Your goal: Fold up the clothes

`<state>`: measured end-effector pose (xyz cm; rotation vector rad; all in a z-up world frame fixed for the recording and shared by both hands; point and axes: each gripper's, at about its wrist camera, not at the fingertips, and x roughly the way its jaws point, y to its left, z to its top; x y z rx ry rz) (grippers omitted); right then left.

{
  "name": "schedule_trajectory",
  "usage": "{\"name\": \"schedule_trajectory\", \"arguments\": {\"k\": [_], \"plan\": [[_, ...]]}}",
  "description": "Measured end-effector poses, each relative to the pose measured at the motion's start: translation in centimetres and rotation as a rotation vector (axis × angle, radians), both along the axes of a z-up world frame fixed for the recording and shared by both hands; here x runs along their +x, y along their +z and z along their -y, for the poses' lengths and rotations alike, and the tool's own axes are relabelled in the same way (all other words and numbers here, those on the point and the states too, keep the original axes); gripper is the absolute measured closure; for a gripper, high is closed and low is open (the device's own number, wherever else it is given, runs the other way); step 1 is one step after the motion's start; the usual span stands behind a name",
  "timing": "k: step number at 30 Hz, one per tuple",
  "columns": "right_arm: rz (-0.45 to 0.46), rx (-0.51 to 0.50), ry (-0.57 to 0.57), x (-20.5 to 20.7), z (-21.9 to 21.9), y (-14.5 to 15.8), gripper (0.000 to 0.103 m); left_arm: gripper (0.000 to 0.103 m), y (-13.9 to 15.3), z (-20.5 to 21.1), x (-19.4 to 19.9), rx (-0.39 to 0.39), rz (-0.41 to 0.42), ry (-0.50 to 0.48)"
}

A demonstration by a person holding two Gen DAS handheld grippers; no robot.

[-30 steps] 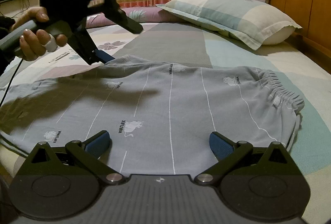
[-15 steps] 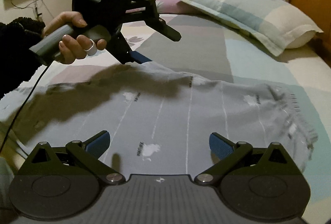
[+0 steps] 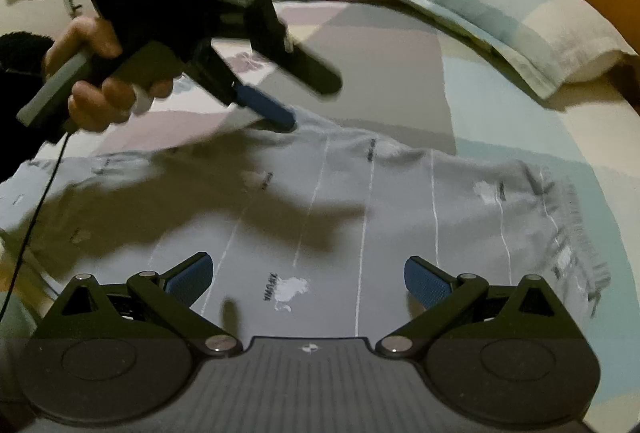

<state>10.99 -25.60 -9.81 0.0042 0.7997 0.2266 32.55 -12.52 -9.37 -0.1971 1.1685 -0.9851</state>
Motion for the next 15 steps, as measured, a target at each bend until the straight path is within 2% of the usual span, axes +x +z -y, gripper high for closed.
{"name": "schedule_trajectory", "arguments": {"k": [2,4,5,9,12,15], "plan": [[-0.009,-0.005,-0.010,-0.3,0.0,0.0,0.000,0.014,-0.5,-0.3,0.3,0.037,0.029,0.036],[-0.017,-0.011,-0.022,-0.7,0.1,0.1,0.000,0.014,0.2,-1.3,0.0,0.014,0.019,0.058],[-0.017,-0.012,-0.026,-0.8,0.2,0.2,0.000,0.014,0.9,-1.5,-0.4,0.016,0.042,0.062],[-0.009,0.001,-0.051,-1.2,1.0,0.9,0.000,0.013,3.4,-2.0,-2.9,0.028,0.124,0.021],[0.038,-0.013,-0.071,-1.6,2.2,1.3,0.000,0.013,4.3,-2.4,-6.1,0.091,0.223,-0.020],[0.090,-0.030,-0.095,-1.7,4.2,0.8,0.000,0.013,4.1,-2.7,-9.6,0.188,0.336,-0.042]]}}
